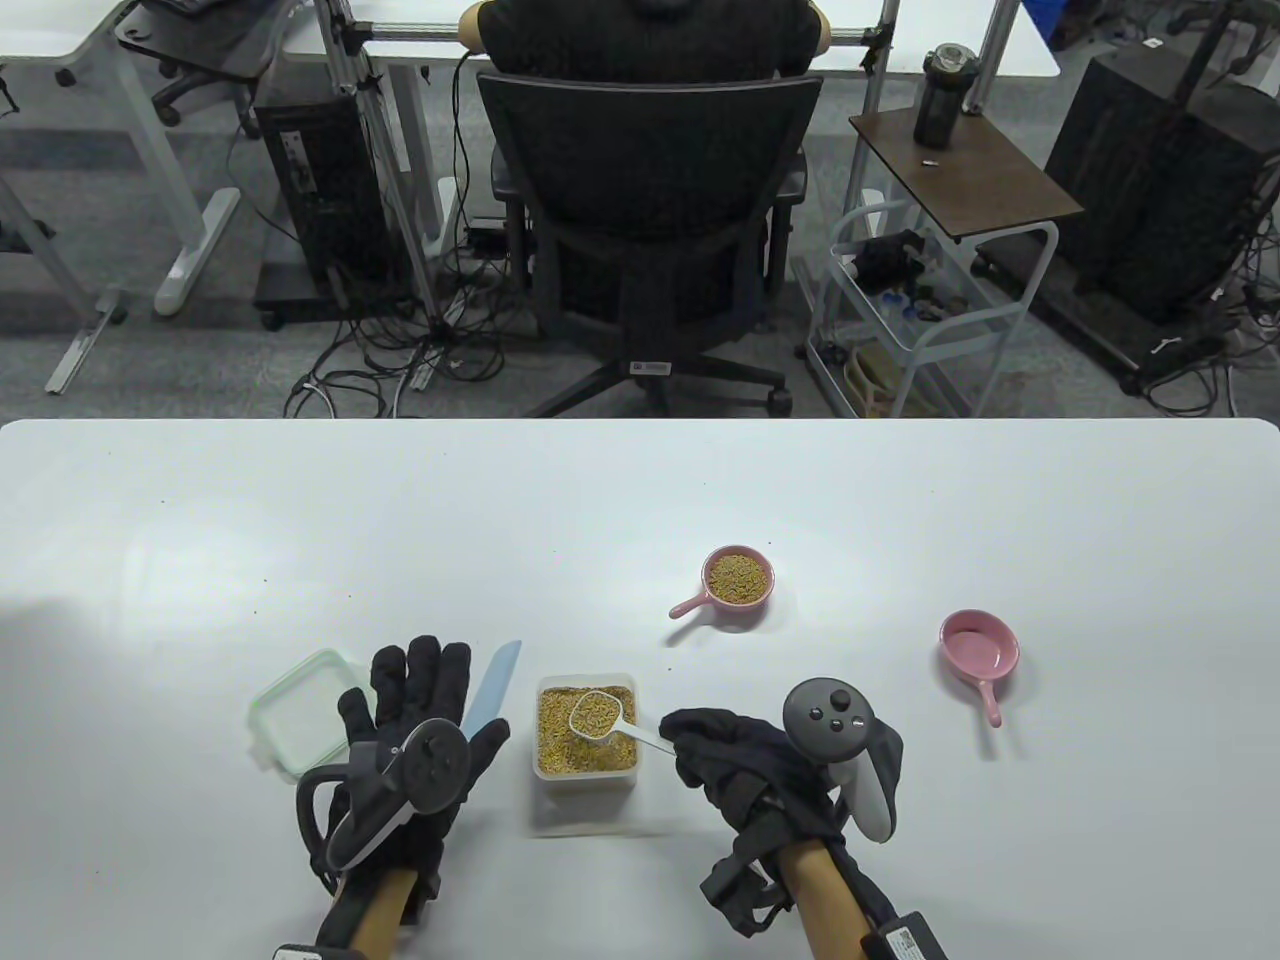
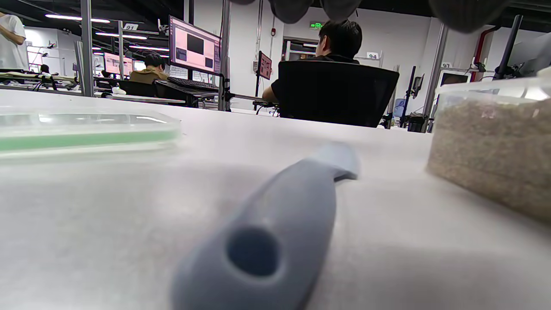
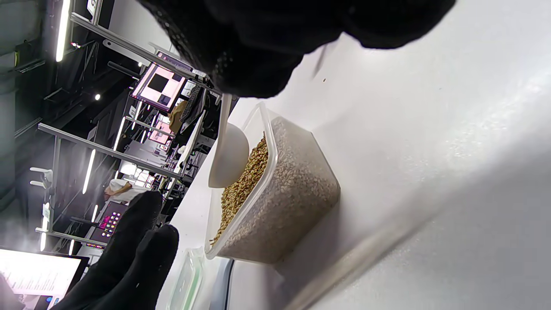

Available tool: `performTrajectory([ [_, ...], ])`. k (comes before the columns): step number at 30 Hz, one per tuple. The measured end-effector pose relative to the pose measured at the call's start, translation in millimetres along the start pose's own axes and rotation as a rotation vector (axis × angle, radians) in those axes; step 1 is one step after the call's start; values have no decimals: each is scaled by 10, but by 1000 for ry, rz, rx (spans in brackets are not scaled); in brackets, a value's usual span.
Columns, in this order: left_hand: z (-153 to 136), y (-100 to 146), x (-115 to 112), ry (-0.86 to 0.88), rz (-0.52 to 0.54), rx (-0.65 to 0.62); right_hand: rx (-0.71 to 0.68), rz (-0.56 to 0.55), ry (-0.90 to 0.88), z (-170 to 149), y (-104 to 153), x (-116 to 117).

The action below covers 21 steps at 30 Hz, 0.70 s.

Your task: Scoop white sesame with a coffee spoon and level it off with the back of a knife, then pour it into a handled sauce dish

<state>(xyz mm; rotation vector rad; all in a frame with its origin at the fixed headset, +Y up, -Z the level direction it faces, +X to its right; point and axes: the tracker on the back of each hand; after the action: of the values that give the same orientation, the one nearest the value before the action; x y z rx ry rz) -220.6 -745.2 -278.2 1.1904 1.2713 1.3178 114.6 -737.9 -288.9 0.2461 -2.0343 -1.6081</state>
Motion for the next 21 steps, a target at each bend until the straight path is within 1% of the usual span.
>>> performTrajectory([
  [6,-35,3,15,15,16,5,-17,-7,-25,13,21,-18],
  [9,-37,3,27,-3,11,6,-28,-26,-53,34,47,-78],
  [12,-39,0,24,8,8,8,-31,-57,-108,36,79,-191],
  [15,-27,-2,16,8,-2,3,-26,-94,-157,0,109,-356],
  [18,-17,-3,12,1,-1,-3,-12,-139,-204,-62,141,-569],
  [21,-11,-8,3,7,-6,-8,14,-226,-225,-133,219,-841],
])
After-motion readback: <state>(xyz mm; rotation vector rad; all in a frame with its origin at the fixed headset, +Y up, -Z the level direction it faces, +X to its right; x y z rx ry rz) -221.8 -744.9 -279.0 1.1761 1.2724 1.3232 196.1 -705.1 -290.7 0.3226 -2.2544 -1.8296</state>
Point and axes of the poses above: the tracker on the back of each hand, its own z axis roughly to the thumb side, its own y axis roughly from the fingertips to the wrist, x = y × z, and after that the axes turned 1 degree about z, right-handed
